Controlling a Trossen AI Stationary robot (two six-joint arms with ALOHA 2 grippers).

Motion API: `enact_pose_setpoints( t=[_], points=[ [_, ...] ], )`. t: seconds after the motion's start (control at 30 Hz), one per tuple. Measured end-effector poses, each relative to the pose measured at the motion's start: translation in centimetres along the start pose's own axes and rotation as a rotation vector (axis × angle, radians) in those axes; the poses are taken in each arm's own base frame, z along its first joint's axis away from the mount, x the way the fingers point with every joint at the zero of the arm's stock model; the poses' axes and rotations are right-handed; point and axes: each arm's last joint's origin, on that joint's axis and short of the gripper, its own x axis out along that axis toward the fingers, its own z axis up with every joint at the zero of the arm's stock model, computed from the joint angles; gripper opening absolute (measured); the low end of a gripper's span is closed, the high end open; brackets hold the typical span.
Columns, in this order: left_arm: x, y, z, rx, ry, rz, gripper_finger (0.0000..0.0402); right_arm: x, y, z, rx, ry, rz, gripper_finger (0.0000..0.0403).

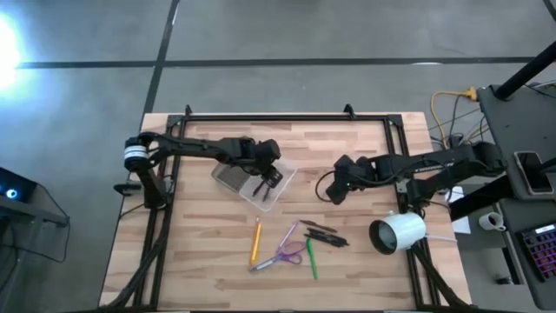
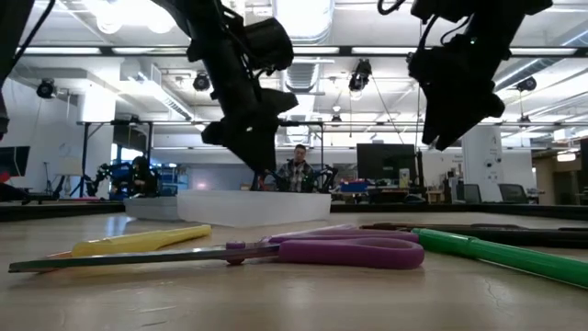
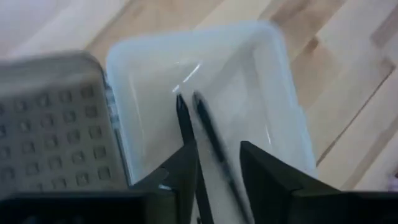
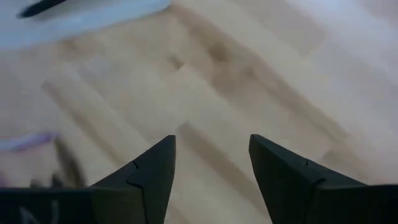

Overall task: Pick & place school supplies into a supply box
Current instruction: Put the black pen into the black supply box, then put the brown pen into the black supply box

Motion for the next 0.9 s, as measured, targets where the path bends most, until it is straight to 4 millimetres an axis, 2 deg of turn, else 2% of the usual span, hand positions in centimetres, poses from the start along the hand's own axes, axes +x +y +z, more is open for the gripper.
enact_pose_setpoints(
  t=[0.13, 0.27, 0.33, 0.43, 0.6, 0.77, 0.9],
  points=[
    [-2.3, -0.5, -0.5, 0.018, -0.002, -0.017, 0.0154, 0.2, 1.6, -1.3, -0.268, 0.116, 0.112, 0.0196],
    [-5.6, -2.1, -1.9, 0.082, -0.039, -0.087, 0.0163, 0.0, 3.5, -3.3, -0.518, 0.129, 0.177, 0.0194],
    [-7.3, -3.0, -2.8, 0.112, -0.066, -0.131, 0.0163, 0.3, 4.6, -4.0, -0.578, 0.112, 0.214, 0.0191],
    [-8.9, -4.0, -4.9, 0.122, -0.099, -0.133, 0.0161, 1.1, 6.2, -4.9, -0.618, 0.098, 0.252, 0.0182],
    [-9.9, -4.0, -8.5, 0.061, -0.133, -0.111, 0.0161, 3.3, 7.8, -6.7, -0.647, 0.135, 0.241, 0.0160],
    [-9.9, -2.6, -11.8, 0.017, -0.145, -0.091, 0.0161, 5.1, 9.2, -7.5, -0.649, 0.144, 0.187, 0.0140],
    [-9.8, -0.8, -13.5, 0.003, -0.158, -0.089, 0.0161, 6.9, 10.0, -7.7, -0.612, 0.162, 0.127, 0.0126]
  ],
)
